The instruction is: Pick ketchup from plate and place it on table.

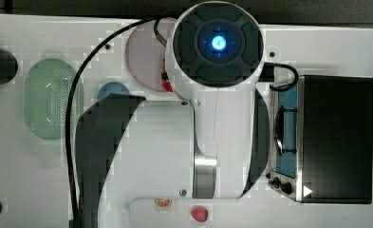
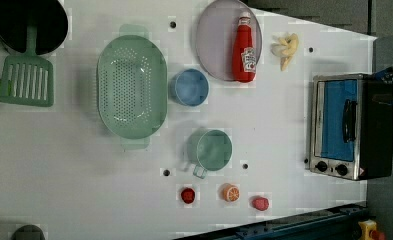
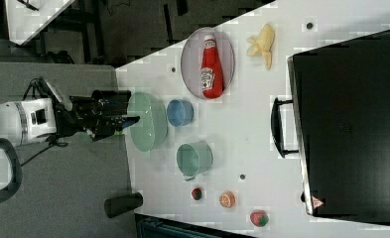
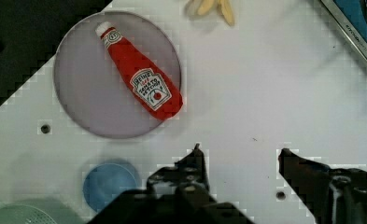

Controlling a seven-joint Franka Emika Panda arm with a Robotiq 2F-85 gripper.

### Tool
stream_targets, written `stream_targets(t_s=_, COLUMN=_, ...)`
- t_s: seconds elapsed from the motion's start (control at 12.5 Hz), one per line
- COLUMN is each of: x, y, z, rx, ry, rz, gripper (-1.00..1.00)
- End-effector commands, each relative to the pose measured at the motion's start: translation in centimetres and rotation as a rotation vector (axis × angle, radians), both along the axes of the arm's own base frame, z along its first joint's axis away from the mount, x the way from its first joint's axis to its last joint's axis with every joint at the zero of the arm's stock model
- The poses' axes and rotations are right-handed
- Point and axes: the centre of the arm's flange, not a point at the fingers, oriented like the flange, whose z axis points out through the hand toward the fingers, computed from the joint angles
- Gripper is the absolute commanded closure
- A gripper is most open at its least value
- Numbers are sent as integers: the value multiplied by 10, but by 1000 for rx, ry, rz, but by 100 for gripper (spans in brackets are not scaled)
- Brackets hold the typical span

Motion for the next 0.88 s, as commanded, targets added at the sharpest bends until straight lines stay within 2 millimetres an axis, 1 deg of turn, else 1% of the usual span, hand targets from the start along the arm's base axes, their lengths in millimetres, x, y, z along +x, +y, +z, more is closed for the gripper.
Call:
stream_targets(t_s=0.08, x=-62, y=-20, z=65, rx=4, ry=48, rz=-78, gripper=-54)
stream_targets(t_s=0.24, x=-59, y=-17, z=61, rx=4, ry=53, rz=-72, gripper=-98)
stream_targets(t_s=0.32, x=-56, y=-15, z=56, rx=4, ry=60, rz=-64, gripper=-100)
stream_targets(t_s=0.48, x=-45, y=-8, z=40, rx=6, ry=85, rz=-35, gripper=-100)
stream_targets(t_s=0.72, x=-22, y=5, z=6, rx=12, ry=107, rz=37, gripper=-100)
stream_targets(t_s=0.88, x=-3, y=14, z=-20, rx=19, ry=104, rz=89, gripper=-100)
